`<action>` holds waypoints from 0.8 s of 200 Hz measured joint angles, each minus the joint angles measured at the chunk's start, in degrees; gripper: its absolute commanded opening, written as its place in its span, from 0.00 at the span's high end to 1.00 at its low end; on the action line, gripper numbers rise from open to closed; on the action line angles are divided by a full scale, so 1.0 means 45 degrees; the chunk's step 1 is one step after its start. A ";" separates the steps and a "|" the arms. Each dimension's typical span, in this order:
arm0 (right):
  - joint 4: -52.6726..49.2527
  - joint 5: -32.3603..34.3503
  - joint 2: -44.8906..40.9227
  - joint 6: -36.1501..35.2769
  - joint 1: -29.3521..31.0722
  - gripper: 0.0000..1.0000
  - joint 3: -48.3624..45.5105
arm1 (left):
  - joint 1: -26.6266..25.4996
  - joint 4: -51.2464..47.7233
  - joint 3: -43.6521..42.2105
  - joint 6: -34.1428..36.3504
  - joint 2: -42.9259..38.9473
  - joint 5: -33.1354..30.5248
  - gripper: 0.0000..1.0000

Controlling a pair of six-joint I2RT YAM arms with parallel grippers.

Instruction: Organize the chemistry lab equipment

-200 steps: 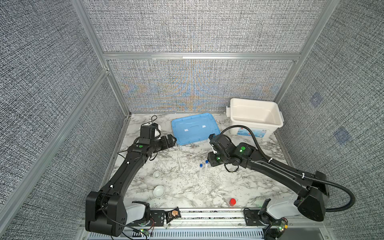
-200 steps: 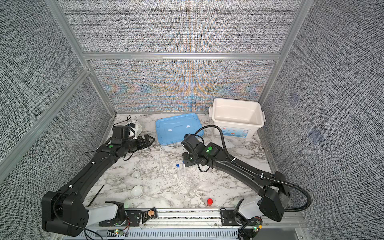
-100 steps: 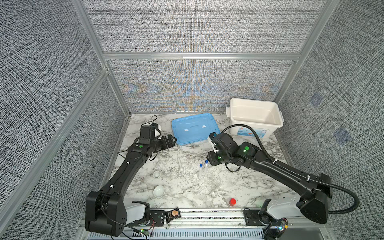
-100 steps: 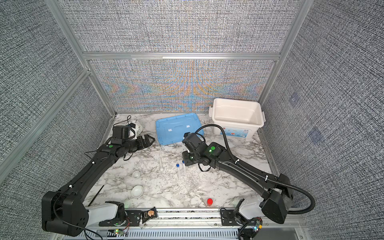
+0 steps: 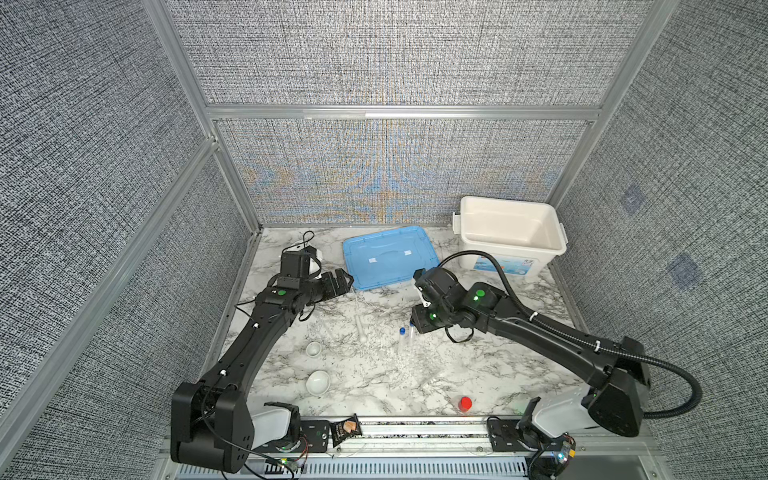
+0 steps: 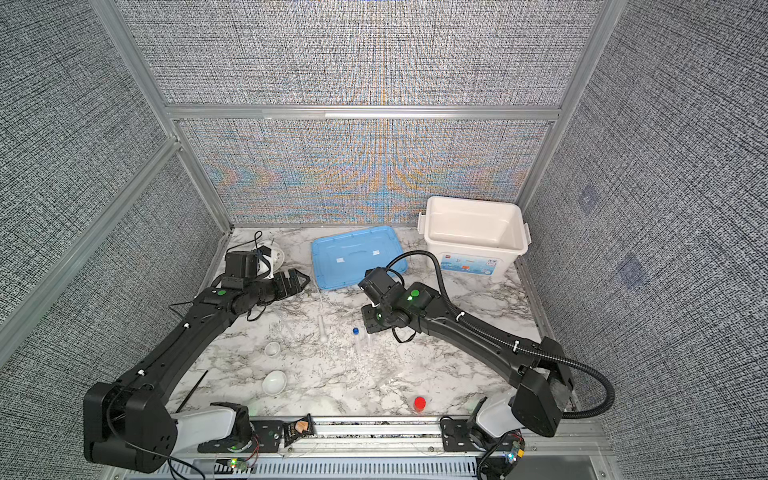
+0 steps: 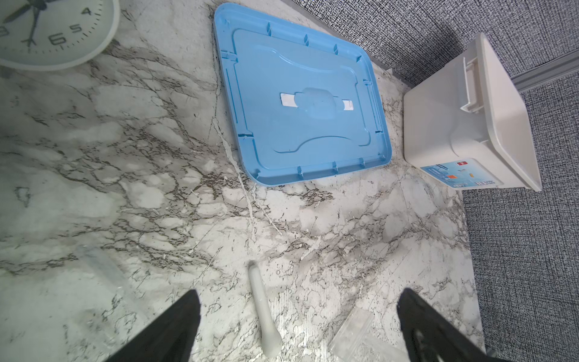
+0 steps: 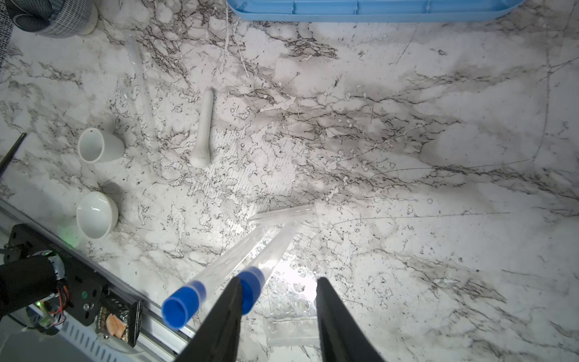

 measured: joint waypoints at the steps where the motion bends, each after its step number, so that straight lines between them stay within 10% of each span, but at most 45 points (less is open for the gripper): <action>1: 0.0000 0.0005 0.0005 0.0005 0.0000 0.61 0.0005 | 0.0000 0.0000 0.0000 0.0000 0.0000 0.0000 0.01; 160: -0.0325 0.0593 -0.0097 0.0291 -0.0121 0.60 0.0097 | 0.0000 0.0000 0.0000 0.0000 0.0073 0.0049 0.01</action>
